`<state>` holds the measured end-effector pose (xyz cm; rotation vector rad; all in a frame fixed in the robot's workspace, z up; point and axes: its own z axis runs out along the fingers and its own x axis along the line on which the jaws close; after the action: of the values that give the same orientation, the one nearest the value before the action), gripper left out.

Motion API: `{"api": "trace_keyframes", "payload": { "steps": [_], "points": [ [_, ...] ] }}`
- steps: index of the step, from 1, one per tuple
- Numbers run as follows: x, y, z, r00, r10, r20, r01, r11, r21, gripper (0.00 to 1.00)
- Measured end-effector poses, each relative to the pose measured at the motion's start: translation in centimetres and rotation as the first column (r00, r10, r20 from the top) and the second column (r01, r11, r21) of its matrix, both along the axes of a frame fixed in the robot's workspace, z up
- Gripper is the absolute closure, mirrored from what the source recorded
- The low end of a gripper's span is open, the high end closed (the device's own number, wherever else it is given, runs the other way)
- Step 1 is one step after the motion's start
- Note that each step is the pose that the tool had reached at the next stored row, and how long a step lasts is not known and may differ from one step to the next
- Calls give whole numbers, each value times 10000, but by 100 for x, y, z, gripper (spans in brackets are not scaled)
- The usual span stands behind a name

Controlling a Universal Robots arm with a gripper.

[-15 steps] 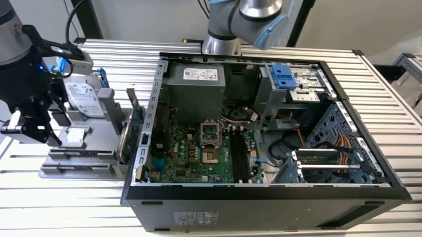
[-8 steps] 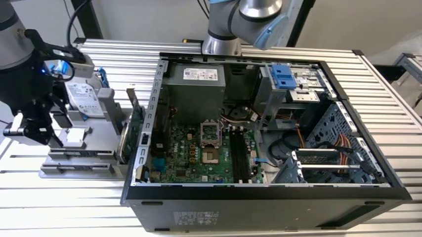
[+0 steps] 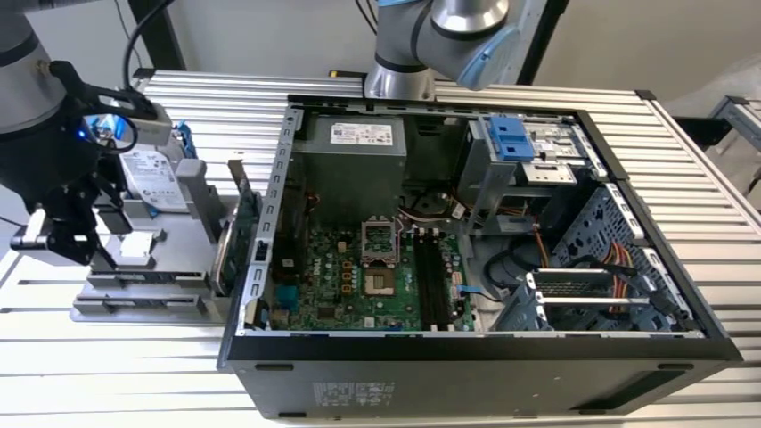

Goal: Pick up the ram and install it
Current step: 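Pick up the ram and move it above insertion slot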

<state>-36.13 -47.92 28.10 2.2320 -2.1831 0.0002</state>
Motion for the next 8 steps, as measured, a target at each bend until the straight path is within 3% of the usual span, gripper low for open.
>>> {"api": "trace_keyframes", "payload": {
  "steps": [8],
  "points": [
    [0, 0, -12, 10000, 1, 0, -1, 10000, 1, 0]
  ]
}}
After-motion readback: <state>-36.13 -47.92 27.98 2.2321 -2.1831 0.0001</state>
